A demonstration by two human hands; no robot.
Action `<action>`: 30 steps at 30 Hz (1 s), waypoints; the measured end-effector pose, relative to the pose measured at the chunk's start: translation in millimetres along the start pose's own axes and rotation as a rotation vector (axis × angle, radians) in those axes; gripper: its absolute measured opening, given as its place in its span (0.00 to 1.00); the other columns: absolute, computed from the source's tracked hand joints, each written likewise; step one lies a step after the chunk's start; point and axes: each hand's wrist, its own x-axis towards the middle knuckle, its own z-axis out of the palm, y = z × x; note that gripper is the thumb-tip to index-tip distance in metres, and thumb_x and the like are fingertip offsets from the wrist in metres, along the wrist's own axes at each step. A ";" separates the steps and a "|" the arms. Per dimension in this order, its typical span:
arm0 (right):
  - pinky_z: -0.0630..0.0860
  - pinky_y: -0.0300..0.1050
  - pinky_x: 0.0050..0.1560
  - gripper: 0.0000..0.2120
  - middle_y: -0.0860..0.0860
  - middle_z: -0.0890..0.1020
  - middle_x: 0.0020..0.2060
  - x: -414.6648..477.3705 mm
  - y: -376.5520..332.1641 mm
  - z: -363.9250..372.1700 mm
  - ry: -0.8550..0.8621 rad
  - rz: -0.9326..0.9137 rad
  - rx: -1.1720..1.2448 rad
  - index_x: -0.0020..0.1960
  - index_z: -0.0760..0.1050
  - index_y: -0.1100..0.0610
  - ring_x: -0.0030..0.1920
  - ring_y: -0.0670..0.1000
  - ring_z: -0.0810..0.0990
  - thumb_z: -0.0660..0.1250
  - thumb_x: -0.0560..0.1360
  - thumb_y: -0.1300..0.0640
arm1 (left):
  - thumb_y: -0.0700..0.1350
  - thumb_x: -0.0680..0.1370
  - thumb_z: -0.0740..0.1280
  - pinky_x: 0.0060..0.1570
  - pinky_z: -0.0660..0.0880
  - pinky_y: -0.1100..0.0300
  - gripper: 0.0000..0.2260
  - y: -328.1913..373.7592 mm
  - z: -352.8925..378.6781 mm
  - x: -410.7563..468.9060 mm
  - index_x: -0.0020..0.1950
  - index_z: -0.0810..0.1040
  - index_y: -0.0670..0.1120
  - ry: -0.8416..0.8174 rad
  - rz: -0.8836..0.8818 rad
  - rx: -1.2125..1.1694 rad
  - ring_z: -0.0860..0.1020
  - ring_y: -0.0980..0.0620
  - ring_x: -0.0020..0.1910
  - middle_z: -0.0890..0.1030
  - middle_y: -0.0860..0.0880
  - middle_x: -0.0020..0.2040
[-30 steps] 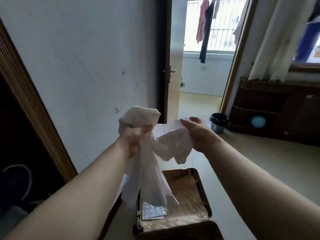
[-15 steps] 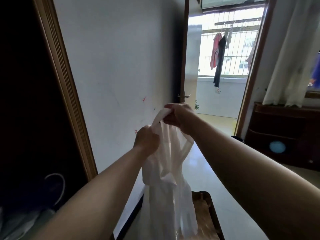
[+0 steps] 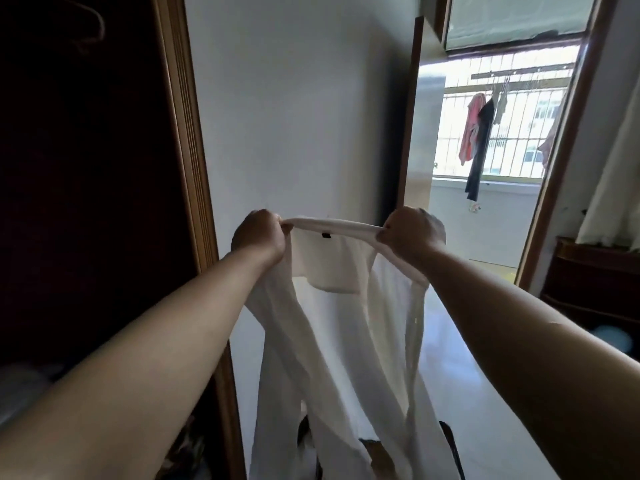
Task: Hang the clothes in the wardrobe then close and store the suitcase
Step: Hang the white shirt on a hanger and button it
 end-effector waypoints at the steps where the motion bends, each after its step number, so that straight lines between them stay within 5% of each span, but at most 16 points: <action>1: 0.76 0.44 0.42 0.10 0.52 0.83 0.41 1.3 -7.3 1.4 0.017 -0.010 0.008 0.44 0.83 0.55 0.43 0.55 0.81 0.67 0.72 0.50 | 0.50 0.81 0.59 0.44 0.69 0.57 0.15 -5.7 -6.3 4.2 0.49 0.80 0.41 0.007 -0.024 0.003 0.79 0.40 0.50 0.81 0.40 0.50; 4: 0.73 0.45 0.42 0.10 0.53 0.80 0.45 4.8 -37.6 5.9 0.002 -0.027 0.151 0.45 0.83 0.55 0.46 0.56 0.79 0.69 0.72 0.48 | 0.47 0.81 0.60 0.43 0.68 0.58 0.13 -29.4 -26.7 15.4 0.49 0.80 0.40 0.039 -0.065 0.063 0.79 0.40 0.51 0.82 0.41 0.50; 9: 0.70 0.43 0.35 0.12 0.50 0.78 0.30 18.0 -99.8 9.7 -0.082 -0.107 0.433 0.32 0.77 0.54 0.38 0.56 0.79 0.63 0.72 0.54 | 0.38 0.79 0.55 0.45 0.73 0.55 0.13 -77.4 -56.3 29.7 0.53 0.79 0.41 0.080 -0.077 0.136 0.79 0.41 0.52 0.80 0.41 0.54; 13: 0.66 0.44 0.39 0.14 0.52 0.77 0.36 32.6 -164.1 1.7 0.127 -0.272 0.340 0.36 0.71 0.52 0.39 0.55 0.73 0.57 0.79 0.52 | 0.42 0.80 0.54 0.39 0.73 0.56 0.10 -115.4 -98.1 43.2 0.49 0.75 0.43 0.287 0.018 0.047 0.79 0.45 0.42 0.80 0.45 0.45; 18: 0.68 0.42 0.41 0.13 0.52 0.74 0.35 50.2 -249.0 38.1 -0.238 -0.324 0.137 0.36 0.73 0.56 0.40 0.54 0.74 0.58 0.78 0.53 | 0.37 0.76 0.61 0.37 0.73 0.55 0.07 -175.8 -141.5 60.8 0.47 0.78 0.42 -0.061 -0.163 0.421 0.79 0.47 0.42 0.79 0.47 0.43; 24: 0.68 0.42 0.39 0.14 0.55 0.79 0.38 78.5 -358.3 40.6 -0.076 -0.298 0.351 0.45 0.80 0.62 0.42 0.56 0.78 0.60 0.78 0.55 | 0.36 0.79 0.56 0.41 0.74 0.55 0.10 -245.8 -195.5 107.5 0.53 0.77 0.41 0.103 -0.231 0.292 0.79 0.44 0.49 0.79 0.44 0.51; 30: 0.72 0.43 0.39 0.12 0.55 0.82 0.40 114.0 -437.2 33.2 0.003 -0.357 0.453 0.47 0.82 0.61 0.42 0.55 0.80 0.62 0.78 0.56 | 0.39 0.79 0.58 0.27 0.65 0.61 0.08 -290.7 -254.0 146.1 0.45 0.75 0.40 0.106 -0.201 0.069 0.72 0.51 0.35 0.76 0.44 0.43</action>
